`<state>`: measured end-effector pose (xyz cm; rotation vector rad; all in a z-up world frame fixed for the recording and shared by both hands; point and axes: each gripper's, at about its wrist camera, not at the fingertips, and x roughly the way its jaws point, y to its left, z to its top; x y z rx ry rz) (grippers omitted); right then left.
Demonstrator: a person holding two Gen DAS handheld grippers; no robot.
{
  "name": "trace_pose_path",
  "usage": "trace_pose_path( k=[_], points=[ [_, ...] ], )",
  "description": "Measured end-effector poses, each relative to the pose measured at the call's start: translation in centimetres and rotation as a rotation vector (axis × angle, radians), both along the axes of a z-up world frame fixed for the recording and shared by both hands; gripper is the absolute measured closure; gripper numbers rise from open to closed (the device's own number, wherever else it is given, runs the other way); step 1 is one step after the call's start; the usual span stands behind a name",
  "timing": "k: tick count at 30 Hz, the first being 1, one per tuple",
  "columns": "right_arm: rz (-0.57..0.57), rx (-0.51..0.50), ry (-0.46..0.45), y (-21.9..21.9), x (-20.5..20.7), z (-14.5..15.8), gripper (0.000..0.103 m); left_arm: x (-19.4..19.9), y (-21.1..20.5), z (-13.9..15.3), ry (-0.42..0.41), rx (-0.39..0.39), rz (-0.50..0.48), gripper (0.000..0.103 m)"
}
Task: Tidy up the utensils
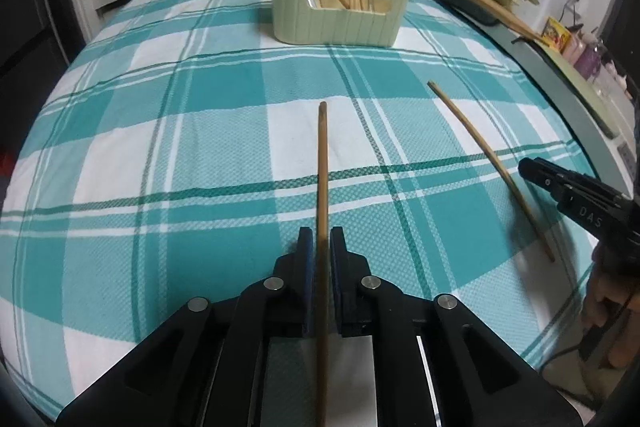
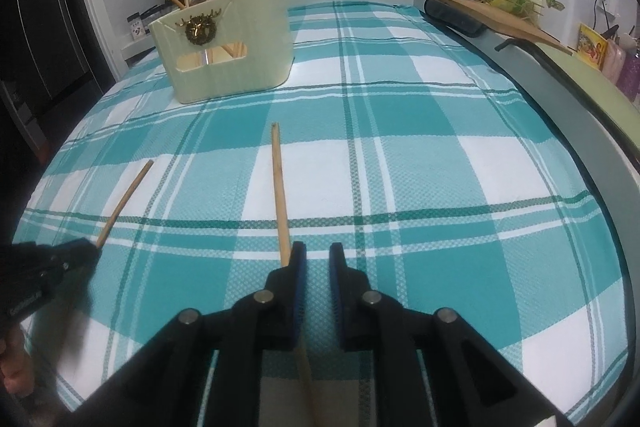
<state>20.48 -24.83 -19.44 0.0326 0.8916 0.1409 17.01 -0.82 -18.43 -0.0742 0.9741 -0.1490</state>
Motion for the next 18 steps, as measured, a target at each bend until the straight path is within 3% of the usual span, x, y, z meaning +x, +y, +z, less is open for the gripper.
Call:
trace_pose_path(
  k=[1,2,3,8,12,18],
  points=[
    [-0.007,0.005,-0.005,-0.1,-0.1,0.1,0.071,-0.2,0.4,0.4,-0.010,-0.019,0.009,0.067],
    [-0.015,0.012,-0.014,-0.2,-0.1,0.3,0.064,-0.2,0.6,0.7,-0.021,-0.029,0.013,0.056],
    [-0.020,0.020,-0.025,-0.2,-0.1,0.5,0.063,-0.3,0.8,1.1,-0.036,-0.030,0.017,0.041],
    [-0.007,0.020,-0.029,0.2,0.0,0.9,0.063,0.4,1.3,0.8,-0.026,-0.027,0.002,0.035],
    [0.024,0.003,-0.031,0.9,-0.4,0.9,0.062,0.7,1.2,0.0,-0.014,0.001,0.001,0.021],
    [0.060,-0.016,-0.013,1.4,-0.2,0.5,0.057,1.5,0.4,-0.3,-0.020,0.026,-0.012,0.010]
  ],
)
